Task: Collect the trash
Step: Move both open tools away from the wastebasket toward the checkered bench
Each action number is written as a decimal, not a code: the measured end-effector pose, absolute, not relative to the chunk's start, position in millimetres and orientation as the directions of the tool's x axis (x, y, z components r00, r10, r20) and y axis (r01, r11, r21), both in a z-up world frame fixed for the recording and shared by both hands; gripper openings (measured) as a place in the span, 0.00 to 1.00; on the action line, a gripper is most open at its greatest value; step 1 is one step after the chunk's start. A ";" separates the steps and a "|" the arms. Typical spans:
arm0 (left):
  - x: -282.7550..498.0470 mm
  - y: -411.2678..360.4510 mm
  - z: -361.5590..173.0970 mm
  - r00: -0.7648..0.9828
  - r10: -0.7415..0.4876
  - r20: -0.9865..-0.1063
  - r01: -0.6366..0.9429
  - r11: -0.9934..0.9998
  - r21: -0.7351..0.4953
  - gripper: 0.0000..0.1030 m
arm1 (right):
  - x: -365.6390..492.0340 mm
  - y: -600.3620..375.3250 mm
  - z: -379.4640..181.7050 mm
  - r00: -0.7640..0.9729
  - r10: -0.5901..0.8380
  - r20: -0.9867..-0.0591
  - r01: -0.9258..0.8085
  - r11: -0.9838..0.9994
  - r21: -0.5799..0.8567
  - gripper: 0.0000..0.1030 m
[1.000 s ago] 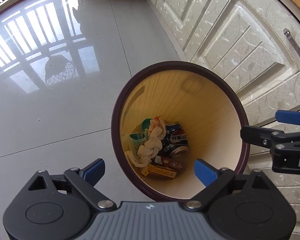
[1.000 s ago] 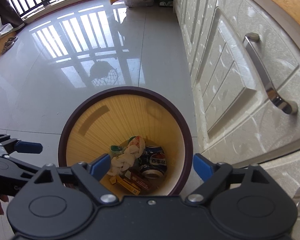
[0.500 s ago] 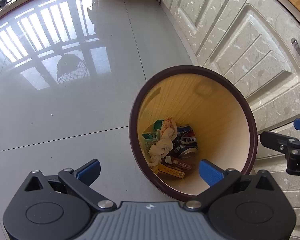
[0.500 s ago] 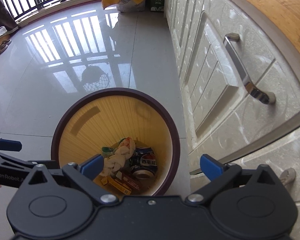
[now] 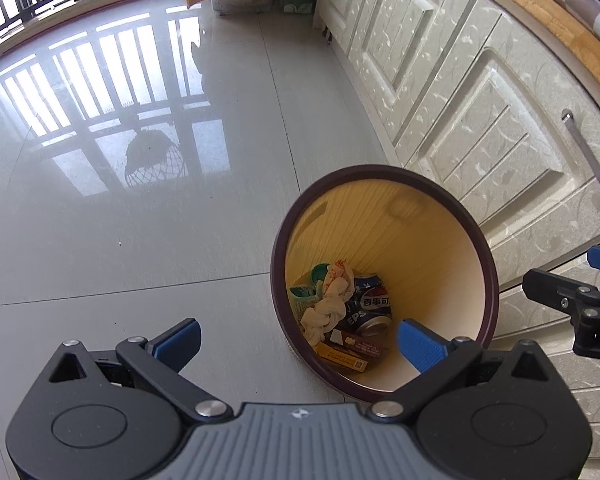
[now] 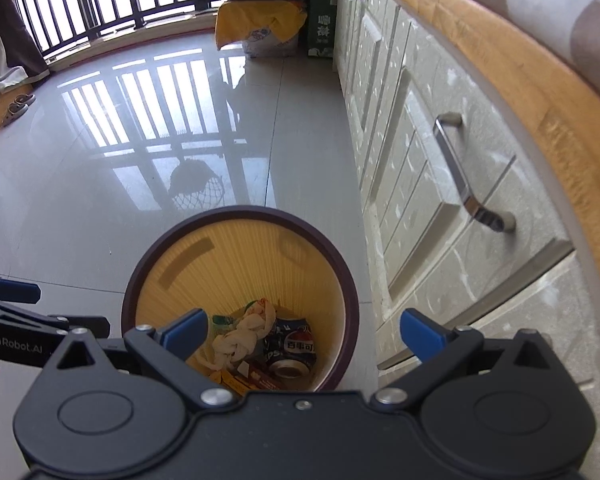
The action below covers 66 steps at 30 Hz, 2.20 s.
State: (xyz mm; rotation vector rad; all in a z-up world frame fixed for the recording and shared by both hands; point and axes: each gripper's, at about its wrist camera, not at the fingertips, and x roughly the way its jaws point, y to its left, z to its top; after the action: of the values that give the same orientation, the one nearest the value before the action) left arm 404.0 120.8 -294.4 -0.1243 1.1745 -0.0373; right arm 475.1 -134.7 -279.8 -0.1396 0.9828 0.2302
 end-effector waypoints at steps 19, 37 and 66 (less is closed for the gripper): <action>365.2 115.7 -240.1 0.512 -0.089 -0.854 -0.035 0.992 -0.124 1.00 | 425.7 -133.9 -222.7 0.658 0.118 -0.744 -0.276 0.957 -0.093 1.00; 306.7 107.9 -174.2 0.618 -0.089 -0.781 -0.058 0.986 -0.158 1.00 | 371.4 -140.3 -157.1 0.739 0.144 -0.659 -0.255 0.964 -0.076 1.00; 240.1 -29.8 -56.4 0.768 -0.203 -0.608 0.138 0.979 -0.152 1.00 | 271.2 -287.2 -60.3 0.886 0.050 -0.462 -0.090 0.994 -0.064 1.00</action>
State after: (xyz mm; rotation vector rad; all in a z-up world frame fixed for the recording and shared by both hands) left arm 240.1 -29.8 -56.4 -0.1002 0.6706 -0.1853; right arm 271.2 -287.2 -60.3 -0.0847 0.4775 0.0728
